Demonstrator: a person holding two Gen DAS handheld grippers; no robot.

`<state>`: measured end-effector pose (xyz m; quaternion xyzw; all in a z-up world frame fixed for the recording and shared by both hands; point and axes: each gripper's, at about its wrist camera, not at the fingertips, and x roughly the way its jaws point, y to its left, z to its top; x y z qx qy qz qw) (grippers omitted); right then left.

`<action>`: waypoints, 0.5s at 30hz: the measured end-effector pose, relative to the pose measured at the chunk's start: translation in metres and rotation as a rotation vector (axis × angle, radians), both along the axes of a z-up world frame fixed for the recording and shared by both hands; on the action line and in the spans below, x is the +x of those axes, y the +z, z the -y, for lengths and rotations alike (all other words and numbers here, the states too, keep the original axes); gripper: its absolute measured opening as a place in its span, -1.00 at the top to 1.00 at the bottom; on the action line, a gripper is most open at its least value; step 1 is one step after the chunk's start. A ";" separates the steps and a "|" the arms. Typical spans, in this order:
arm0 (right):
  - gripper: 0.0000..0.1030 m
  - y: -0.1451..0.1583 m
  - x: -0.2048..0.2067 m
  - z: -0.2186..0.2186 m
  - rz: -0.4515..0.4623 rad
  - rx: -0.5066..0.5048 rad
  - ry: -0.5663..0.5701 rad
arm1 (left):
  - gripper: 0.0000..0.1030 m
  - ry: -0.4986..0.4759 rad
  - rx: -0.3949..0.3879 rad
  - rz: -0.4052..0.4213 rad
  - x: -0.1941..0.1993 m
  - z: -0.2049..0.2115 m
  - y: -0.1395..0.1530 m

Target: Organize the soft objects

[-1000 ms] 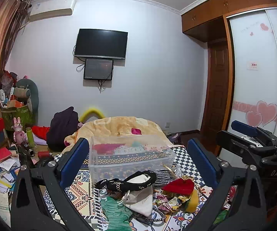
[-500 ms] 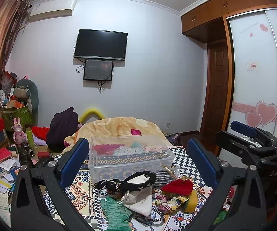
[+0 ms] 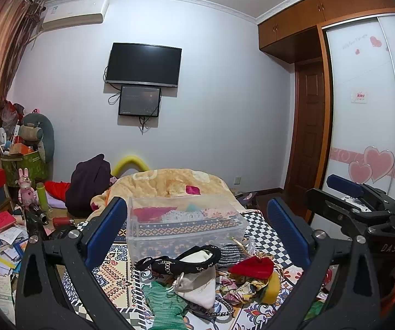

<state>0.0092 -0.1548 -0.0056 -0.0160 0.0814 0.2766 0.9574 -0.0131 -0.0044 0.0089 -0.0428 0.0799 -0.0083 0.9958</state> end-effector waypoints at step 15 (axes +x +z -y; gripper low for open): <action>-1.00 -0.034 0.044 0.011 -0.154 -0.027 -0.071 | -1.00 -0.001 -0.020 -0.195 0.049 -0.010 -0.042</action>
